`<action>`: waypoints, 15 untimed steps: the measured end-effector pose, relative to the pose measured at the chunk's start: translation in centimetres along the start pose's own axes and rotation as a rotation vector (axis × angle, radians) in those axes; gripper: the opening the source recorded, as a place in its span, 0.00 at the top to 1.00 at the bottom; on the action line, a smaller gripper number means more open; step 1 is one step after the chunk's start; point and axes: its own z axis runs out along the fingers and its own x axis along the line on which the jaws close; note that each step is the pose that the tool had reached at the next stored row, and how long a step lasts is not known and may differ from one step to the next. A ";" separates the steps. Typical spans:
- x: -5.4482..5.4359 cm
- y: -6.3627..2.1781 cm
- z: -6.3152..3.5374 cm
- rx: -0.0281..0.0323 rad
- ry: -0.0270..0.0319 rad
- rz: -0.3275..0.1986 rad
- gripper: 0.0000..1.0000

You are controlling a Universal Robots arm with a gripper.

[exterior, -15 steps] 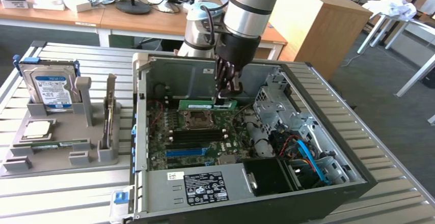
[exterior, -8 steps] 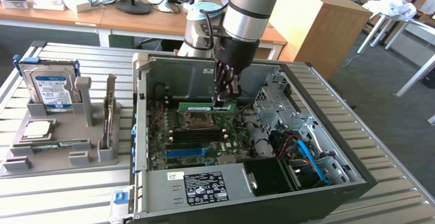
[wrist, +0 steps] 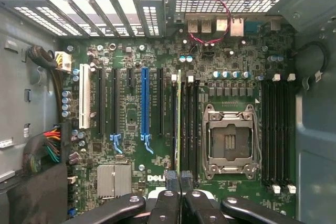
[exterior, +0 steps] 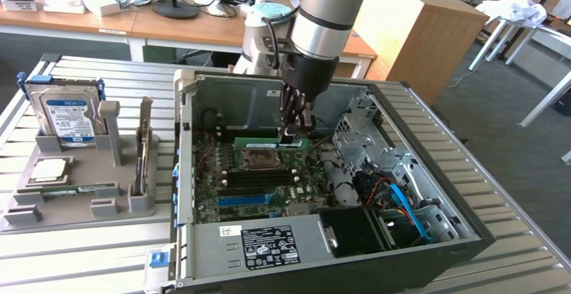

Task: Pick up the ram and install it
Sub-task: 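Insert the ram into the slot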

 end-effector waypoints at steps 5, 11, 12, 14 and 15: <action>0.0 -0.01 0.47 0.0001 0.0000 0.000 0.88; 0.0 -0.03 1.11 0.0001 0.0000 0.000 0.88; 0.0 -0.03 1.20 0.0001 0.0000 0.000 0.88; 0.0 -0.04 1.34 0.0002 -0.0001 0.000 0.88; 0.0 -0.04 1.41 0.0002 -0.0001 0.000 0.88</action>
